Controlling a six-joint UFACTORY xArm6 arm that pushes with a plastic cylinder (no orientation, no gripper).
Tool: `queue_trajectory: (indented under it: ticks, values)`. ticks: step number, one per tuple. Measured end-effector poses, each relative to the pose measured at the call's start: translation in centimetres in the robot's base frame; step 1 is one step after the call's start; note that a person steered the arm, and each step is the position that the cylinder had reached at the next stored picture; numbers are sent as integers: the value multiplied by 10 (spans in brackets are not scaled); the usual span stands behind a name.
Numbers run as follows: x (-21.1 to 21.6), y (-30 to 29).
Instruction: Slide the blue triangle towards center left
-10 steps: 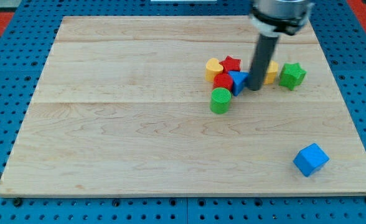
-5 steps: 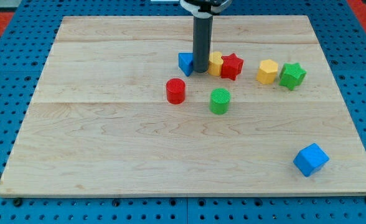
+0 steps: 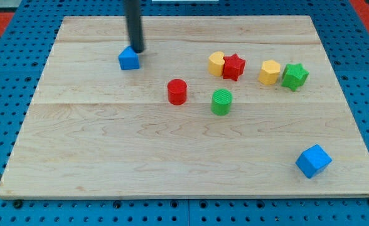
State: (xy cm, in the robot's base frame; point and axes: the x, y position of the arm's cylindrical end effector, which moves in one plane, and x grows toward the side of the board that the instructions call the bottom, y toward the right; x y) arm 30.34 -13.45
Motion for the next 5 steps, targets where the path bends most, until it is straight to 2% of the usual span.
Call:
queue_trajectory:
  ticks: [1, 2, 3, 4, 5]
  values:
    - [13, 11]
    - [-7, 43]
    - [18, 78]
    - [49, 16]
    - [51, -79]
